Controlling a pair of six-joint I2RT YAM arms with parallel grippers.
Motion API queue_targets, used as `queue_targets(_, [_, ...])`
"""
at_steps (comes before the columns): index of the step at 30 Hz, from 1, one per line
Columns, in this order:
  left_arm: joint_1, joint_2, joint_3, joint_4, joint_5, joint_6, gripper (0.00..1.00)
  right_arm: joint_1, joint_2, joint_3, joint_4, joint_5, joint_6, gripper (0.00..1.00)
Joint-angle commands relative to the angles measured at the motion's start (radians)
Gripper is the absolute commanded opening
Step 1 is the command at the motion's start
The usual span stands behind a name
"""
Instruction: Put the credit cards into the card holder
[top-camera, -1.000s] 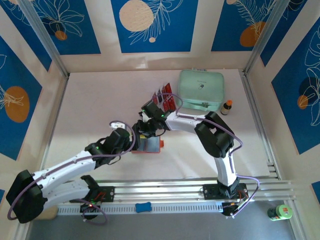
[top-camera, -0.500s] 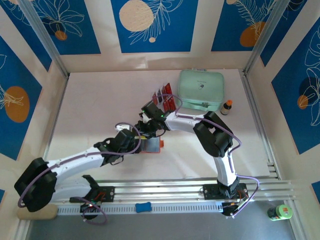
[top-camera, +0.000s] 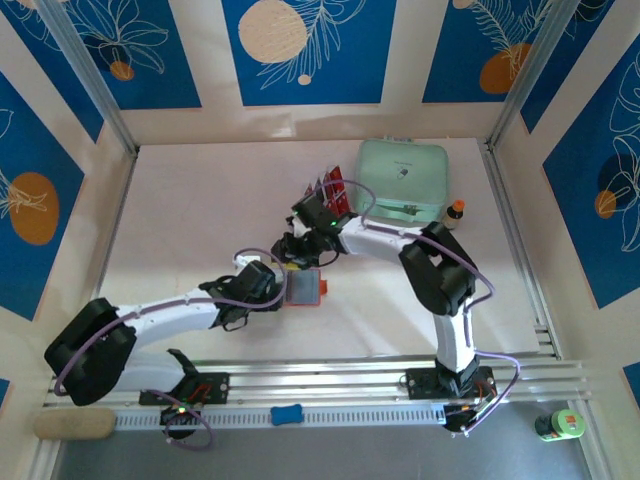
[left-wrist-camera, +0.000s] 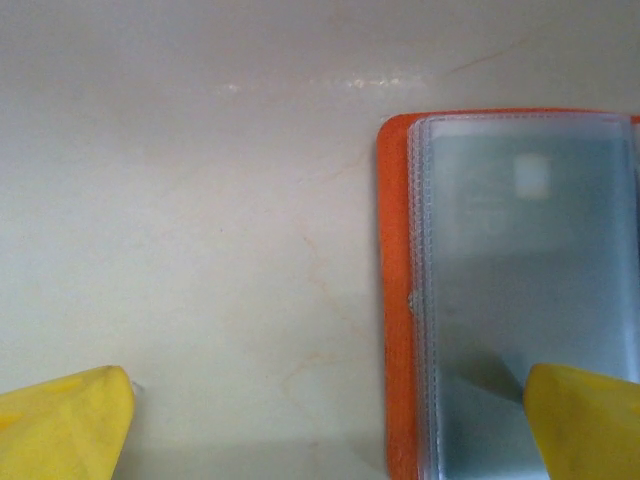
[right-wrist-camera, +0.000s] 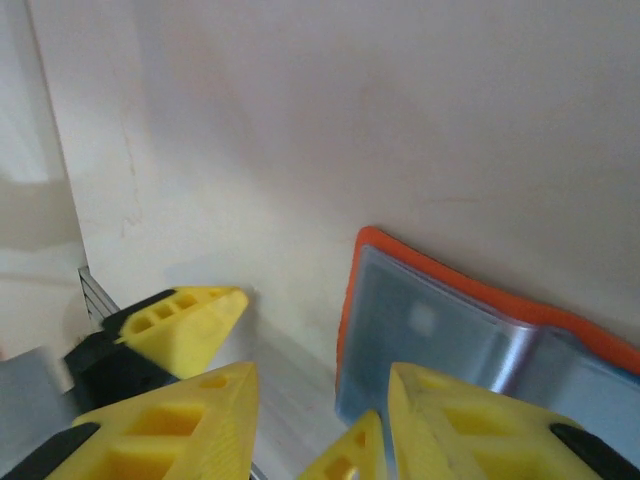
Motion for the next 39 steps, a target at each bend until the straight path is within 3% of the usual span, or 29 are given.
queue_targets(1, [0.01,0.008,0.02,-0.027,-0.025,-0.015,1.0,-0.049,-0.114,0.043,-0.114,0.053,-0.093,0.4])
queue_targets(10, [0.023,0.026,0.084,-0.012,-0.021,0.026,1.0,-0.133,-0.165,0.191,-0.397,0.332,-0.333,0.4])
queue_targets(24, [0.071,0.038,0.048,-0.011,-0.012,0.016,1.0,-0.155,0.015,0.424,-0.608,0.594,-0.507,0.34])
queue_targets(39, [0.076,0.027,0.011,0.003,0.0,-0.002,1.0,-0.153,0.142,0.542,-0.673,0.662,-0.543,0.33])
